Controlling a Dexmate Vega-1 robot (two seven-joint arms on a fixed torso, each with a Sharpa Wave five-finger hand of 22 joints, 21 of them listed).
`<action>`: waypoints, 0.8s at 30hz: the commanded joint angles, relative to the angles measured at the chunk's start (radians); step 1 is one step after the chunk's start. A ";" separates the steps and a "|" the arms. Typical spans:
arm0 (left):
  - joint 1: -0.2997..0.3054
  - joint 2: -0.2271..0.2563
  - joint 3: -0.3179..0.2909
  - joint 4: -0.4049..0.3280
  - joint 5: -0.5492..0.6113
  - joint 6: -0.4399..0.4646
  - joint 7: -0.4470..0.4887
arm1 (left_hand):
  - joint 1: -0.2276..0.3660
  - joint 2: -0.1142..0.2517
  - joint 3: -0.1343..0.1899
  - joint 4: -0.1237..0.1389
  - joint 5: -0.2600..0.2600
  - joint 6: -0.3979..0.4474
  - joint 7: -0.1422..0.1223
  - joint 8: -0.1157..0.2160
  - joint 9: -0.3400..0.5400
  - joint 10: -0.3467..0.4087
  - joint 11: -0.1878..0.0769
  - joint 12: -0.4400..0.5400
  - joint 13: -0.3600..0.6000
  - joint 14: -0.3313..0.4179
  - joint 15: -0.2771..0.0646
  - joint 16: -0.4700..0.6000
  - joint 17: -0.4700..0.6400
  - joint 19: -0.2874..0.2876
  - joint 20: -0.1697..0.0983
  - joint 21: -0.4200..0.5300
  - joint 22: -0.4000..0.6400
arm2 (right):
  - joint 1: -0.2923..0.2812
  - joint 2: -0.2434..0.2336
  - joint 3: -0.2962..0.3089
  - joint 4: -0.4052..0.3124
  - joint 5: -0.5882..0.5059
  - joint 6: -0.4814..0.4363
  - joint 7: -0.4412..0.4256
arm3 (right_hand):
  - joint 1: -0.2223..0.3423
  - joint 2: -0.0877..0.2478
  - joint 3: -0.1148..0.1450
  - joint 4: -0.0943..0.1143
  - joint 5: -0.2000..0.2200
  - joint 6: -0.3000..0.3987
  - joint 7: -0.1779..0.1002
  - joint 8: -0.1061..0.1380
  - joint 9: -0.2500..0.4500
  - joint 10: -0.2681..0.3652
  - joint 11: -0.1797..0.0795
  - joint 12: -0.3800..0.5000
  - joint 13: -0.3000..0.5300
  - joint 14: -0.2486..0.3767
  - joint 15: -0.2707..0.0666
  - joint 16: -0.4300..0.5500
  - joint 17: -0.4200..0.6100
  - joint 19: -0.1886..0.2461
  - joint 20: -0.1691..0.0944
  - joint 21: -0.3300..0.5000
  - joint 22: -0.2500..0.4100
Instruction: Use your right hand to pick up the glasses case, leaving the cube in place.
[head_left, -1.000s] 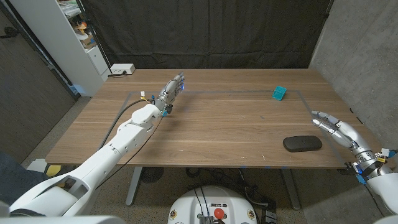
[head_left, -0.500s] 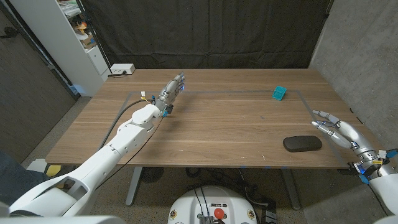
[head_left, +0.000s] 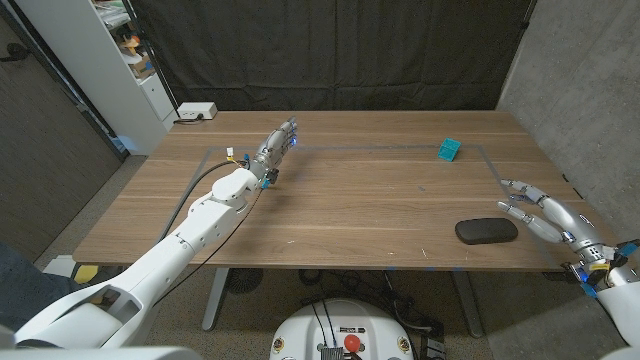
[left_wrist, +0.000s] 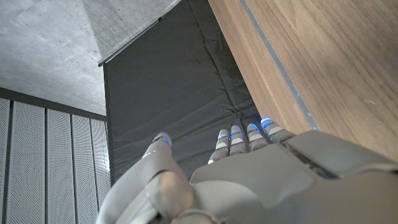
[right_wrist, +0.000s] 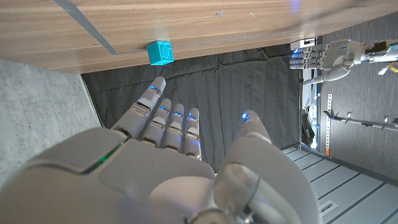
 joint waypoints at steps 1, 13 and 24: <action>-0.006 -0.002 0.004 0.006 0.003 -0.007 -0.007 | 0.005 0.010 0.002 -0.008 -0.006 0.005 0.010 0.001 0.004 0.001 0.003 0.000 0.002 -0.007 0.002 0.003 0.005 -0.008 0.003 0.001 0.005 | -0.015 -0.001 0.010 -0.015 -0.100 -0.015 -0.069 | 0.008 0.000 0.005 -0.006 0.007 -0.014 -0.002 -0.004 0.003 -0.009 0.000 -0.001 0.005 -0.006 -0.030 -0.003 0.003 0.003 -0.002 -0.004 0.002; -0.009 -0.004 0.004 0.011 0.003 -0.015 -0.015 | 0.005 0.010 0.002 -0.009 -0.006 0.005 0.009 0.001 0.004 0.001 0.002 0.000 0.002 -0.007 0.002 0.002 0.005 -0.009 0.002 0.001 0.005 | -0.045 -0.005 0.025 -0.054 -0.211 -0.038 -0.146 | 0.012 -0.004 0.005 -0.009 0.014 -0.036 -0.013 -0.010 0.004 -0.019 -0.004 -0.003 0.005 -0.013 -0.033 -0.005 0.004 -0.002 -0.005 -0.006 0.002; -0.002 0.003 -0.004 0.007 -0.002 -0.023 -0.019 | 0.004 0.011 0.001 -0.010 -0.006 0.006 0.008 0.001 0.004 0.001 0.002 0.000 0.002 -0.007 0.002 0.003 0.005 -0.010 0.003 0.002 0.005 | -0.083 -0.009 0.041 -0.102 -0.278 -0.079 -0.160 | 0.018 -0.015 0.004 -0.015 0.024 -0.046 -0.016 -0.009 0.004 -0.033 -0.004 -0.004 0.005 -0.040 -0.030 -0.015 0.003 -0.026 -0.007 -0.013 0.002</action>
